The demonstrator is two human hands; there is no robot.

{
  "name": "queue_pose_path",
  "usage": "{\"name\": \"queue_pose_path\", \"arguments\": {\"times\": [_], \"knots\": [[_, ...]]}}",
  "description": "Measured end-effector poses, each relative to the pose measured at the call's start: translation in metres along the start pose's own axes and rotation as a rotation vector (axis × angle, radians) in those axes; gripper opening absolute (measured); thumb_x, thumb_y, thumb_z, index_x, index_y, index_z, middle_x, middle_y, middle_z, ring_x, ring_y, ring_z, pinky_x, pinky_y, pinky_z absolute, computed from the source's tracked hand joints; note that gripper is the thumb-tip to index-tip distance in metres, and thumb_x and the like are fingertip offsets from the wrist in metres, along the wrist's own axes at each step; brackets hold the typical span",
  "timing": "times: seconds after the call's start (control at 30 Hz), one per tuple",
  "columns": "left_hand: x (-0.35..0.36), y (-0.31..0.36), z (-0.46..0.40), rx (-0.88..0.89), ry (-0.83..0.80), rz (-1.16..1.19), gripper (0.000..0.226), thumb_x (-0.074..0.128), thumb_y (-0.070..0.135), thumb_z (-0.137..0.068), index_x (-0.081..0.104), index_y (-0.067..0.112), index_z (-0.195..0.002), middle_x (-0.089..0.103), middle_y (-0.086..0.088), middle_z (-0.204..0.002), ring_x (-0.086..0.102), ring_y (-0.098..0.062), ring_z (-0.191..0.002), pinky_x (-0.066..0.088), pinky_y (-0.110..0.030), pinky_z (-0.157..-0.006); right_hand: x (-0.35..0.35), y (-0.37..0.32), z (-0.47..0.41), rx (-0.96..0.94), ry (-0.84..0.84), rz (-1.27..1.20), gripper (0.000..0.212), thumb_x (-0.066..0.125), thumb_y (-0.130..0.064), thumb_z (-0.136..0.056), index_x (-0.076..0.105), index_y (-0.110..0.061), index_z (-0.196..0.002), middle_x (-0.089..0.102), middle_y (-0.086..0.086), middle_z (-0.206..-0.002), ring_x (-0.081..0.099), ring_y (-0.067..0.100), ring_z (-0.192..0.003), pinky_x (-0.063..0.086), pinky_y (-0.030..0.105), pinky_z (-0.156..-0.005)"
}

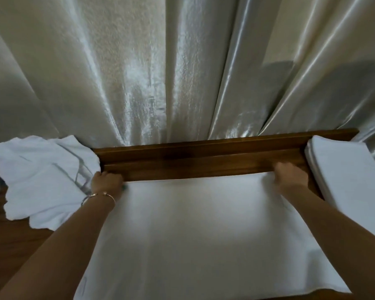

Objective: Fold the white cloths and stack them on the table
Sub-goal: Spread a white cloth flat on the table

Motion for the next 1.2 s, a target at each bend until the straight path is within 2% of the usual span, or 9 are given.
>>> {"name": "queue_pose_path", "arguments": {"times": [0.27, 0.37, 0.53, 0.63, 0.7, 0.8, 0.87, 0.97, 1.2], "knots": [[0.021, -0.042, -0.017, -0.168, -0.09, 0.367, 0.028, 0.044, 0.021, -0.095, 0.058, 0.007, -0.115, 0.059, -0.019, -0.123, 0.056, -0.036, -0.114, 0.045, -0.043, -0.096, 0.0, 0.043, -0.011, 0.325, -0.046, -0.109, 0.029, 0.047, -0.016, -0.091, 0.062, -0.007, -0.115, 0.062, 0.018, -0.118, 0.057, 0.039, -0.111, 0.042, 0.044, -0.091], [0.013, -0.038, -0.022, -0.201, -0.028, 0.462, 0.023, 0.049, 0.009, -0.089, 0.057, 0.001, -0.108, 0.062, -0.024, -0.111, 0.059, -0.04, -0.105, 0.048, -0.044, -0.086, -0.006, 0.045, -0.02, 0.338, -0.013, -0.152, 0.029, 0.045, -0.016, -0.093, 0.061, -0.008, -0.116, 0.061, 0.018, -0.119, 0.056, 0.04, -0.112, 0.04, 0.046, -0.094], [0.016, -0.035, -0.025, -0.233, -0.039, 0.522, 0.023, 0.053, 0.004, -0.086, 0.058, -0.005, -0.106, 0.063, -0.027, -0.109, 0.06, -0.042, -0.102, 0.049, -0.045, -0.084, -0.022, 0.037, -0.032, 0.223, 0.159, -0.109, 0.022, 0.049, -0.014, -0.092, 0.066, -0.011, -0.105, 0.065, 0.017, -0.107, 0.06, 0.041, -0.102, 0.042, 0.044, -0.088], [0.02, -0.034, -0.026, -0.245, -0.069, 0.536, 0.026, 0.051, 0.01, -0.089, 0.06, -0.004, -0.109, 0.062, -0.027, -0.112, 0.059, -0.042, -0.106, 0.049, -0.045, -0.089, -0.013, 0.038, -0.034, 0.116, 0.022, -0.044, 0.027, 0.054, -0.035, -0.092, 0.06, -0.018, -0.112, 0.062, 0.01, -0.112, 0.058, 0.036, -0.106, 0.042, 0.042, -0.084], [0.02, -0.029, -0.024, -0.237, -0.075, 0.544, 0.027, 0.051, 0.012, -0.091, 0.057, -0.005, -0.111, 0.06, -0.029, -0.115, 0.057, -0.042, -0.109, 0.046, -0.044, -0.09, 0.001, 0.047, -0.034, 0.108, -0.135, -0.039, 0.049, 0.063, -0.047, -0.083, 0.048, -0.02, -0.121, 0.057, 0.008, -0.118, 0.056, 0.033, -0.111, 0.043, 0.043, -0.084], [0.019, -0.021, -0.026, -0.21, -0.04, 0.572, 0.03, 0.052, 0.006, -0.089, 0.05, -0.007, -0.115, 0.059, -0.032, -0.116, 0.055, -0.044, -0.11, 0.045, -0.045, -0.089, 0.022, 0.064, -0.036, 0.191, -0.207, -0.148, 0.063, 0.065, -0.033, -0.084, 0.037, -0.009, -0.135, 0.055, 0.014, -0.122, 0.054, 0.036, -0.114, 0.046, 0.045, -0.086], [0.016, -0.015, -0.027, -0.204, -0.017, 0.588, 0.031, 0.053, 0.004, -0.088, 0.049, -0.008, -0.117, 0.059, -0.032, -0.115, 0.056, -0.045, -0.109, 0.045, -0.047, -0.088, 0.026, 0.07, -0.036, 0.236, -0.186, -0.172, 0.052, 0.058, -0.024, -0.089, 0.041, -0.005, -0.134, 0.056, 0.016, -0.122, 0.054, 0.037, -0.114, 0.046, 0.046, -0.09], [0.012, -0.007, -0.029, -0.197, 0.002, 0.601, 0.03, 0.054, 0.005, -0.089, 0.05, -0.009, -0.115, 0.059, -0.033, -0.114, 0.056, -0.045, -0.109, 0.046, -0.049, -0.088, 0.027, 0.076, -0.035, 0.281, -0.117, -0.185, 0.03, 0.06, -0.023, -0.088, 0.058, -0.007, -0.114, 0.058, 0.016, -0.112, 0.053, 0.037, -0.109, 0.047, 0.045, -0.088], [-0.004, -0.008, -0.022, -0.307, 0.067, 0.755, 0.029, 0.06, 0.014, -0.087, 0.064, -0.007, -0.105, 0.063, -0.032, -0.108, 0.057, -0.048, -0.105, 0.046, -0.049, -0.09, 0.022, 0.07, -0.032, 0.273, -0.155, -0.364, 0.028, 0.062, -0.036, -0.085, 0.062, -0.011, -0.099, 0.056, 0.007, -0.09, 0.058, 0.036, -0.098, 0.045, 0.041, -0.081]]}}
Point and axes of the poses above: each hand's wrist, its own z-axis away from the middle knuckle, its own x-axis out of the palm, y = z × x, the point moved 5 cm from there along -z, towards the middle knuckle
